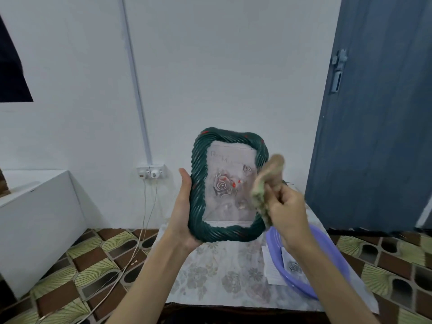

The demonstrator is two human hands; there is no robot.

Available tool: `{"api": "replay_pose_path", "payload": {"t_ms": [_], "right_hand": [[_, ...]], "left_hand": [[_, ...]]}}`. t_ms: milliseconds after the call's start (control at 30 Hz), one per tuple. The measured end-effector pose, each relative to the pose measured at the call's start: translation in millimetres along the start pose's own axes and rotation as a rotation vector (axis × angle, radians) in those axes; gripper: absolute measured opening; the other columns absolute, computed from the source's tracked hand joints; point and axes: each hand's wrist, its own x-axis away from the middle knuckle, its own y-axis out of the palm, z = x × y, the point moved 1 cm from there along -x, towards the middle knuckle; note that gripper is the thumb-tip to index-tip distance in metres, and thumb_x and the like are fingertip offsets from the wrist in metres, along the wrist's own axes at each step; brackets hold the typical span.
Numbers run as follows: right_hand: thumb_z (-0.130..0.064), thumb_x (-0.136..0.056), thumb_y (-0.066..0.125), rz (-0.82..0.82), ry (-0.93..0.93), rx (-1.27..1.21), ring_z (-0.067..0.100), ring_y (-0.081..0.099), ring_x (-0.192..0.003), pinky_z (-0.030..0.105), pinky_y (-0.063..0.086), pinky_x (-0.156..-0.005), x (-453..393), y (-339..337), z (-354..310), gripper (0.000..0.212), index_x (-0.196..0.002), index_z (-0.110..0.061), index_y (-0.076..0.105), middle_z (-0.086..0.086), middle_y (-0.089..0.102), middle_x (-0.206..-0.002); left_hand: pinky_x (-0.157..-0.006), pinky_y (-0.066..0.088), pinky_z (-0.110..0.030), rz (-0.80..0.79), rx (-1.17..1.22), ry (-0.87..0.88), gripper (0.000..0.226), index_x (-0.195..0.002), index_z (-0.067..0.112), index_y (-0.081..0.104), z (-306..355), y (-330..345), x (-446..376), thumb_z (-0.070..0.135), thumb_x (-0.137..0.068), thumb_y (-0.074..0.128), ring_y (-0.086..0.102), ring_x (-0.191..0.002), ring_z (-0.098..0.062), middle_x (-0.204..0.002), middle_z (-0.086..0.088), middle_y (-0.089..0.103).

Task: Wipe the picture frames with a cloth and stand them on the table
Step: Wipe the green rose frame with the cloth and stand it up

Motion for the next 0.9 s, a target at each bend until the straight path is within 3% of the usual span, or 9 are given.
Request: {"api": "replay_pose_path", "payload": {"t_ms": [100,233,367,500,600,700,767,867,900], "right_hand": [[-0.017,-0.094,0.052,0.043,0.092,-0.088,0.020,0.038,-0.062,0.032,0.031,-0.058,-4.5,-2.9,1.5,0.030,-0.066,-0.007,0.050,0.009,0.045,-0.064],[-0.012,-0.088,0.059,-0.148,0.016,-0.018,0.015,0.056,-0.066,0.027,0.047,-0.060,4.6,-0.7,-3.9,0.013,-0.078,-0.019,0.055,0.004,0.061,-0.075],[-0.012,-0.092,0.052,0.108,-0.042,0.097,0.010,0.035,-0.048,0.025,0.030,-0.048,5.0,-1.8,0.9,0.038,-0.055,-0.011,0.044,0.005,0.042,-0.051],[-0.015,-0.093,0.051,0.086,0.208,-0.308,0.017,0.055,-0.059,0.031,0.044,-0.065,-10.9,-9.0,2.2,0.025,-0.074,-0.003,0.061,0.006,0.062,-0.062],[-0.010,-0.096,0.043,-0.046,0.176,-0.548,0.006,0.061,-0.056,0.023,0.050,-0.058,-32.7,-27.2,-15.6,0.022,-0.083,-0.012,0.060,-0.007,0.068,-0.062],[-0.001,-0.092,0.045,-0.334,0.085,-0.421,0.005,0.060,-0.056,0.020,0.048,-0.050,-46.6,-35.3,-37.3,0.017,-0.090,-0.011,0.058,-0.008,0.067,-0.065],[-0.001,-0.088,0.051,-0.420,0.057,-0.264,0.005,0.062,-0.059,0.022,0.050,-0.049,-50.3,-33.0,-41.3,0.014,-0.095,-0.012,0.058,-0.005,0.067,-0.073],[-0.004,-0.089,0.055,-0.263,-0.007,-0.061,0.008,0.059,-0.047,0.023,0.050,-0.042,-52.0,-22.4,-39.9,0.007,-0.084,-0.006,0.058,0.005,0.061,-0.068],[-0.009,-0.091,0.054,-0.149,-0.027,-0.009,0.009,0.052,-0.040,0.022,0.044,-0.037,-54.4,-18.9,-35.2,0.017,-0.075,-0.004,0.056,0.006,0.055,-0.060]], "left_hand": [[-0.088,0.052,-0.052,0.031,0.018,0.004,0.075,-0.118,0.017,0.063,-1.8,-3.8,-0.6,0.072,-0.076,0.036,0.064,-0.107,-0.031,-0.119,-0.013,0.066],[-0.089,0.050,-0.052,0.021,0.001,0.000,0.077,-0.114,0.015,0.068,-1.6,-4.8,-1.1,0.072,-0.074,0.036,0.064,-0.108,-0.032,-0.119,-0.015,0.065],[-0.088,0.051,-0.052,0.024,0.013,-0.035,0.075,-0.113,0.016,0.069,-3.8,-7.1,-1.5,0.072,-0.073,0.038,0.064,-0.107,-0.031,-0.119,-0.014,0.066],[-0.096,0.045,-0.055,0.029,0.032,-0.060,0.081,-0.128,0.016,0.057,-5.0,-10.6,-4.8,0.074,-0.074,0.039,0.058,-0.117,-0.033,-0.128,-0.014,0.061],[-0.093,0.047,-0.054,0.029,0.024,-0.070,0.078,-0.120,0.016,0.065,0.1,-14.2,-6.5,0.074,-0.074,0.039,0.060,-0.113,-0.033,-0.125,-0.014,0.062],[-0.087,0.052,-0.051,0.043,-0.044,-0.104,0.075,-0.109,0.016,0.071,5.3,-14.0,-6.4,0.072,-0.074,0.038,0.064,-0.106,-0.032,-0.119,-0.014,0.066],[-0.083,0.055,-0.049,0.048,-0.097,-0.111,0.072,-0.101,0.015,0.075,8.9,-12.2,-7.0,0.071,-0.072,0.040,0.067,-0.101,-0.031,-0.114,-0.014,0.068],[-0.075,0.057,-0.047,0.066,-0.137,-0.095,0.068,-0.099,0.015,0.074,14.7,-9.0,-9.1,0.067,-0.071,0.042,0.070,-0.092,-0.030,-0.106,-0.014,0.071],[-0.075,0.058,-0.046,0.070,-0.146,-0.099,0.069,-0.103,0.014,0.072,15.2,-8.0,-10.1,0.067,-0.072,0.042,0.070,-0.092,-0.030,-0.106,-0.014,0.071]]}}
